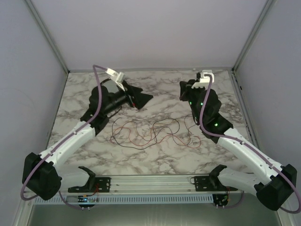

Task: Zip-tie the wires
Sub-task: Pick up the ribbon at the center of the board.

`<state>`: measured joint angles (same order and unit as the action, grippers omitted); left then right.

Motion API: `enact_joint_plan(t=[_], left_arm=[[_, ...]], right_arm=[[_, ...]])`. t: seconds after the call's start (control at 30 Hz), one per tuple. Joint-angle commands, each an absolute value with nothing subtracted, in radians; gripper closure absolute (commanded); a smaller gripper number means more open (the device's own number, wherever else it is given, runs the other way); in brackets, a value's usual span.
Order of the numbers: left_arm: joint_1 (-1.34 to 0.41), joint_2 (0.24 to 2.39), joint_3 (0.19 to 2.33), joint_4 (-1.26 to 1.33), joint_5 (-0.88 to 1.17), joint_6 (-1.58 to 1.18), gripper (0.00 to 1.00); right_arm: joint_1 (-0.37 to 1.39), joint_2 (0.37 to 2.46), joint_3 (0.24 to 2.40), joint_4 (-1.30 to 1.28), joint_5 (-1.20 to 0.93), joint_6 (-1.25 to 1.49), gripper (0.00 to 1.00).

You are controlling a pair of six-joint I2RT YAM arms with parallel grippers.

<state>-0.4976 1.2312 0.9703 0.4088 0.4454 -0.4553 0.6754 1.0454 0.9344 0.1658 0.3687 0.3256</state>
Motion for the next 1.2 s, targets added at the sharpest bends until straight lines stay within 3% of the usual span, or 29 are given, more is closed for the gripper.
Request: enact_joint_plan(t=[0.0,0.33,0.63,0.73,1.03,1.17], left_arm=[[-0.603,1.225,0.870,0.630,0.385,-0.383,0.10],[-0.782,1.285,0.866,0.729,0.143,-0.178,0.11],[-0.818,1.384,0.959,0.722,0.071,-0.094,0.26],[-0.819,1.409,0.984,0.726,0.076,-0.082,0.38],[-0.822,1.438,1.012,0.725,0.083,-0.087,0.97],[-0.823,1.451,1.011,0.727,0.079,-0.112,1.00]], right_arm=[[0.785,1.075,1.030,0.194,0.523,0.461,1.00],[0.922,1.203,1.238,-0.027,0.757,0.694,1.00],[0.952,1.239,1.287,-0.078,0.766,0.730,1.00],[0.955,1.241,1.287,-0.083,0.762,0.732,1.00],[0.957,1.246,1.286,-0.106,0.776,0.729,1.00],[0.953,1.240,1.287,-0.099,0.766,0.719,1.00]])
